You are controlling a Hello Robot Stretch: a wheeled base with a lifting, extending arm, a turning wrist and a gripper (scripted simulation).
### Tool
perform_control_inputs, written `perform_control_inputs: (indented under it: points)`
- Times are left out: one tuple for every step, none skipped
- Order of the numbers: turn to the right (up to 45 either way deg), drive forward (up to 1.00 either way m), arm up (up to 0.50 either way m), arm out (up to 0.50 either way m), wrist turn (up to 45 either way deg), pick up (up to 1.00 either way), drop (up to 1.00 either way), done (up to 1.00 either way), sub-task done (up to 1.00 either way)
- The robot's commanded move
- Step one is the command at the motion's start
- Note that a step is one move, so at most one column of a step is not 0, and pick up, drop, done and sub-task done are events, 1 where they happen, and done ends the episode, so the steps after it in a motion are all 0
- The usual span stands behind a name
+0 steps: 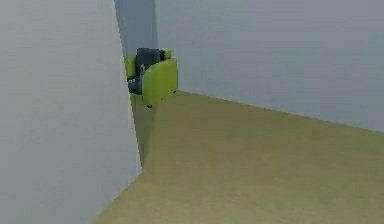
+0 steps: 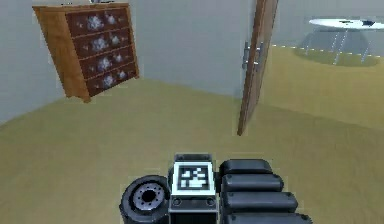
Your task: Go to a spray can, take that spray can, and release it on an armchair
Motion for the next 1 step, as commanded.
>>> perform_control_inputs:
  points:
    - [0.0, 1.00, 0.00, 0.00, 0.0, 0.00, 0.00, 0.00, 0.00]
